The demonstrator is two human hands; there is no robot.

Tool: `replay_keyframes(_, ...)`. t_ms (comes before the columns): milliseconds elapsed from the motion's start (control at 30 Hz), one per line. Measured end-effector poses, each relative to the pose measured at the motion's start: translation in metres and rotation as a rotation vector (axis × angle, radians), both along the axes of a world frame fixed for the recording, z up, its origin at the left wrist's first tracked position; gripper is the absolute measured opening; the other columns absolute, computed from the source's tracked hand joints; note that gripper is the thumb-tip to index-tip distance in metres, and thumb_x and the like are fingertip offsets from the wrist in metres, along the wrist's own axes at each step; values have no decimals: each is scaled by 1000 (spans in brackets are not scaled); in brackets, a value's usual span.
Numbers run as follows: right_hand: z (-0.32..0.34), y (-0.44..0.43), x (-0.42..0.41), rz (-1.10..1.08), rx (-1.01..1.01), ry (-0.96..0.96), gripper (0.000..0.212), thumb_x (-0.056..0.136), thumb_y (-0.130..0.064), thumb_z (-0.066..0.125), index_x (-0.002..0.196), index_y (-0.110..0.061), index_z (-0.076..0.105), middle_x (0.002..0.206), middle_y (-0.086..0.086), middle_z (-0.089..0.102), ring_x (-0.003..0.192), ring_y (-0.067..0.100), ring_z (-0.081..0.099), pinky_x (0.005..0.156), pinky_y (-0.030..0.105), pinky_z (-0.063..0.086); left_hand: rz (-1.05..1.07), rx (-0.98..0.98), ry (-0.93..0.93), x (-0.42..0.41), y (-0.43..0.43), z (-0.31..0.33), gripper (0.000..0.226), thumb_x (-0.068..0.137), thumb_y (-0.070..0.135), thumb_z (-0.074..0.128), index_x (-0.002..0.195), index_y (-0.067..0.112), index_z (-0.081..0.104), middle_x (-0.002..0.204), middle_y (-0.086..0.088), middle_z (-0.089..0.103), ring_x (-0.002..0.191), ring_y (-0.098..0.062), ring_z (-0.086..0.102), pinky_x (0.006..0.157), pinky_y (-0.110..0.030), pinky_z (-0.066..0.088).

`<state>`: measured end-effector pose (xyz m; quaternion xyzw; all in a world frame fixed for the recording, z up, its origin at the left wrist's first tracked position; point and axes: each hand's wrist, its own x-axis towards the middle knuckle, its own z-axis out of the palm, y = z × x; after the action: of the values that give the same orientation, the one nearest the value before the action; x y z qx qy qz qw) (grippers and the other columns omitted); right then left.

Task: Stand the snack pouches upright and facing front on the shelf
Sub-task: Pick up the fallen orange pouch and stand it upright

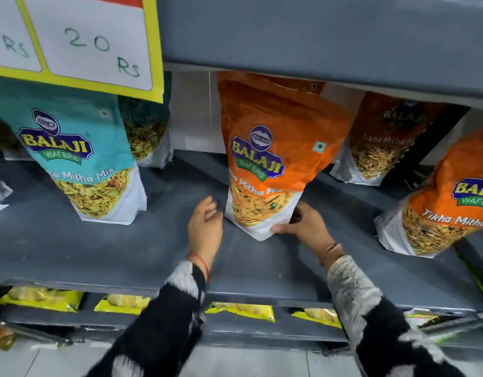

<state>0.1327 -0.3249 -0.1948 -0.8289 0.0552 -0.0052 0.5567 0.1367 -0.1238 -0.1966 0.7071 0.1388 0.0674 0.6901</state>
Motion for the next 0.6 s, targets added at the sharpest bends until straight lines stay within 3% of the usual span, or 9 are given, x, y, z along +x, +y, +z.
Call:
replay_keyframes(67,2,-10,9,-56,2,-2,47,52,-4,84,90,-15,58,102,16,68,94,27,64,90,47,51,-200,137,70,27,2,-3,47,84,-6,48,129,5,45,122,-14,60,108,-23,56,96,-33,41)
replay_keyframes(133,-3,-12,12,-98,50,-4,43,54,-2,83,89,-13,60,97,17,68,91,30,65,90,48,52,-324,260,75,41,0,-5,41,84,-5,48,123,6,51,117,-19,64,107,-32,59,94,-38,45)
replay_keyframes(300,-16,-13,13,-173,137,-4,25,62,3,77,77,-11,63,81,12,67,74,22,63,81,37,53,-304,446,42,49,3,-8,22,80,-2,57,100,2,65,104,-23,70,98,-35,64,90,-44,51)
replay_keyframes(400,-21,-17,15,-152,142,4,19,70,11,66,88,6,62,75,4,63,60,-2,62,69,17,54,-284,500,37,53,2,-10,16,79,0,60,94,-1,67,99,-23,71,94,-34,65,86,-35,51)
replay_keyframes(433,-21,-17,17,-164,117,1,18,72,12,64,90,11,60,75,4,63,59,-2,62,69,17,54,-280,505,41,54,2,-10,15,79,-1,61,93,-1,67,99,-23,71,93,-33,65,83,-31,49)
replay_keyframes(533,-22,-13,18,-222,9,-25,8,73,7,65,78,2,62,79,12,64,72,20,60,80,35,50,-274,517,53,58,1,-8,13,78,-2,62,90,-1,68,97,-22,72,91,-32,66,79,-26,46)
replay_keyframes(600,-21,-7,20,-278,-58,-44,5,73,2,66,78,2,64,80,13,64,76,23,57,79,35,47,-267,557,45,60,3,-9,11,78,0,64,88,-1,68,95,-22,72,89,-33,66,75,-26,45)
